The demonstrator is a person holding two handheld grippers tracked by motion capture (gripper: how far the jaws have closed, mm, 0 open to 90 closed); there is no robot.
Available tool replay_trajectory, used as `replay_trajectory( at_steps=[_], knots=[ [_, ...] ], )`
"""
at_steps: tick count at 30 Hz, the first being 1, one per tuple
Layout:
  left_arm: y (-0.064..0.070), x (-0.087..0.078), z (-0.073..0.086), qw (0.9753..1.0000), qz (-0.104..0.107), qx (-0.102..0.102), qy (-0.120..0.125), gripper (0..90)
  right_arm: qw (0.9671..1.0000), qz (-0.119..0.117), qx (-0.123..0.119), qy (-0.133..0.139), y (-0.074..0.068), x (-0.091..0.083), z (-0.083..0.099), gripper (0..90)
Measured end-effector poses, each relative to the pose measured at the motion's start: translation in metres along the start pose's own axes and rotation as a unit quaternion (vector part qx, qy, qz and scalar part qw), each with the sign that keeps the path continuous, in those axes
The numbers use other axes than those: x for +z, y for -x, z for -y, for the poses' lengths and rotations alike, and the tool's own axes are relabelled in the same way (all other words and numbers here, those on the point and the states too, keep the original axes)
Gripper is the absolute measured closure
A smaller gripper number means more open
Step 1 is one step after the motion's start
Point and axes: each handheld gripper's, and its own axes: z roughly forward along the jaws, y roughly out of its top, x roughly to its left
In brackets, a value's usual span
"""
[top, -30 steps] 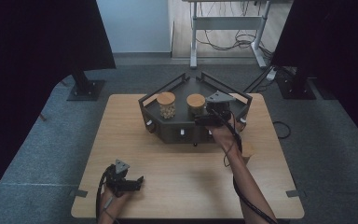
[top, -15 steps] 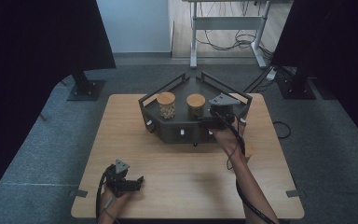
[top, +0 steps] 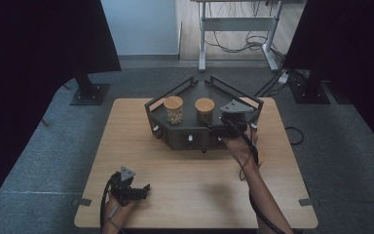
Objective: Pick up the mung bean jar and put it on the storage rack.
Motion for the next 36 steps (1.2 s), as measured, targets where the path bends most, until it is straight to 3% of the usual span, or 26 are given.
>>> replay_trajectory(
  at_steps=[36],
  knots=[
    [0.000,0.000,0.000,1.0000,0.000,0.000,0.000,0.5,0.9999,0.004,-0.015,0.005,0.001,-0.027,0.006,12.1]
  ],
)
